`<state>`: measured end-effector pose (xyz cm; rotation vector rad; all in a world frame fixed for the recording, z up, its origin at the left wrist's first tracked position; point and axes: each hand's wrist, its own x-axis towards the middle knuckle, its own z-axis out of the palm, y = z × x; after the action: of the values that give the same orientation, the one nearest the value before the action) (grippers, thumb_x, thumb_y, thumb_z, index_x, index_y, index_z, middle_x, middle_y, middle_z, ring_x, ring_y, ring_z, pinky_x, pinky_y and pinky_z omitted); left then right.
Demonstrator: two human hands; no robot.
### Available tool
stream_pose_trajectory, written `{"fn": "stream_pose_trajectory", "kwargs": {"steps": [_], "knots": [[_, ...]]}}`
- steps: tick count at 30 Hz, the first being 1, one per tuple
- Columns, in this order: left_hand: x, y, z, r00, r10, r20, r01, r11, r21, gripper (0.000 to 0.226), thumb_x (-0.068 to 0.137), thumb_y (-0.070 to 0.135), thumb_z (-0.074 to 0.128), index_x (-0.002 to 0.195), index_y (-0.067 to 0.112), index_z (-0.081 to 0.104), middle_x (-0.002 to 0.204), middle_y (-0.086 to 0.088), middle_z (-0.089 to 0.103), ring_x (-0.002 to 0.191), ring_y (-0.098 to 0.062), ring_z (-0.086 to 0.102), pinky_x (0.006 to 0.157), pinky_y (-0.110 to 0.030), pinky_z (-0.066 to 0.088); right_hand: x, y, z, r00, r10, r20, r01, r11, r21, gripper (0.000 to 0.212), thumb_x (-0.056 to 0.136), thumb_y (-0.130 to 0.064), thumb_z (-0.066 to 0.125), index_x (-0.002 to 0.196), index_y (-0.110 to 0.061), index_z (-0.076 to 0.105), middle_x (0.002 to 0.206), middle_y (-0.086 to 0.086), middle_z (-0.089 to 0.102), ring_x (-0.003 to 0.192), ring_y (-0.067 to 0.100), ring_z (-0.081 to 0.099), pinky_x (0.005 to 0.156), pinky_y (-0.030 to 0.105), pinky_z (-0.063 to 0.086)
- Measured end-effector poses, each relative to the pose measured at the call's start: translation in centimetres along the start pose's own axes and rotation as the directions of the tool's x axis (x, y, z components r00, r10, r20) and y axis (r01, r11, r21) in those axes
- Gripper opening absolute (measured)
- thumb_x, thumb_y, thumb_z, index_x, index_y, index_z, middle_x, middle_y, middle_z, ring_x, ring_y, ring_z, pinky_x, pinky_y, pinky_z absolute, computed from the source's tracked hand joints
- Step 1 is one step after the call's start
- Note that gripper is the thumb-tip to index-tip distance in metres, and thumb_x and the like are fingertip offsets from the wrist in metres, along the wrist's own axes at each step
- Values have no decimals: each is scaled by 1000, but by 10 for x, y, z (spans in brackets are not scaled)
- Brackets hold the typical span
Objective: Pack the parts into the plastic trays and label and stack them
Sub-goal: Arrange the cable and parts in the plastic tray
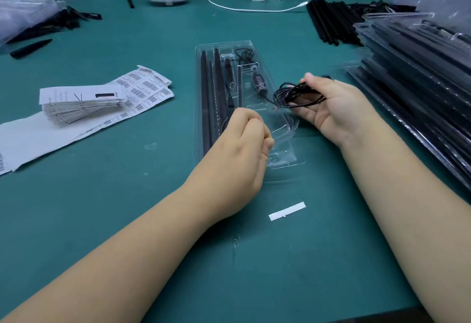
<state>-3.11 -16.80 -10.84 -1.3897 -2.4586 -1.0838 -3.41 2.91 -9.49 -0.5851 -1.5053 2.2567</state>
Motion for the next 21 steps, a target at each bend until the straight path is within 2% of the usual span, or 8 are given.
{"fn": "stream_pose_trajectory", "kwargs": {"steps": [3, 5, 7, 10, 13, 15, 18, 21], "knots": [[0, 0, 0, 1000, 14, 22, -15, 999, 44, 15, 97, 9, 40, 91, -1, 51, 107, -13, 44, 90, -28, 52, 83, -24, 37, -4, 1, 5, 991, 112, -70, -110, 993, 40, 5, 87, -2, 60, 85, -5, 58, 60, 7, 68, 58, 18, 69, 55, 25, 56], [1, 0, 1, 999, 20, 31, -22, 998, 63, 17, 96, 10, 40, 91, -1, 51, 107, -14, 45, 89, -29, 52, 82, -25, 37, -5, 4, 11, 981, 119, -155, -117, 993, 20, 2, 84, -4, 63, 86, -6, 62, 61, 6, 67, 55, 16, 66, 51, 24, 54], [1, 0, 1, 999, 17, 29, -18, 998, 60, 19, 96, 12, 38, 91, -1, 51, 108, -14, 45, 91, -30, 53, 84, -29, 38, -6, 9, 16, 970, 73, -233, -109, 983, -146, 9, 81, -14, 65, 88, -9, 67, 69, 4, 65, 53, 15, 58, 45, 20, 47], [1, 0, 1, 1000, 14, 18, -15, 999, 52, 21, 95, 13, 37, 90, -1, 51, 108, -15, 46, 92, -31, 52, 85, -34, 38, -5, 19, 20, 950, -92, -299, -60, 884, -463, 15, 79, -27, 60, 81, -14, 67, 69, 5, 53, 52, 19, 41, 43, 23, 35], [1, 0, 2, 1000, 9, 19, -11, 998, 62, 20, 95, 13, 38, 91, -2, 51, 108, -15, 46, 92, -31, 52, 85, -31, 38, -6, 20, 20, 936, -276, -218, 48, 714, -699, 23, 80, -24, 56, 64, -9, 50, 60, 8, 36, 58, 21, 31, 52, 33, 29], [1, 0, 2, 999, 12, 32, -15, 997, 76, 17, 96, 10, 40, 91, -2, 52, 107, -15, 46, 91, -30, 52, 84, -28, 37, -9, 14, 16, 940, -320, -116, 85, 551, -830, 32, 81, -25, 55, 71, 5, 56, 63, 13, 39, 62, 19, 32, 58, 31, 28], [2, -1, 1, 998, 18, 58, -23, 996, 86, 15, 97, 8, 43, 92, -2, 52, 107, -14, 47, 90, -30, 53, 84, -30, 38, -19, 1, 7, 974, -225, 22, 101, 347, -933, 32, 82, -28, 58, 85, 3, 63, 67, 16, 43, 62, 16, 33, 58, 28, 29], [2, -1, 1, 997, 38, 74, -46, 993, 113, 15, 96, 8, 43, 91, -3, 53, 106, -16, 48, 90, -31, 54, 84, -32, 38, -28, -8, 6, 982, -131, 139, 161, 177, -971, 28, 83, -22, 54, 98, -1, 65, 73, 19, 59, 60, 27, 42, 57, 29, 38]]}}
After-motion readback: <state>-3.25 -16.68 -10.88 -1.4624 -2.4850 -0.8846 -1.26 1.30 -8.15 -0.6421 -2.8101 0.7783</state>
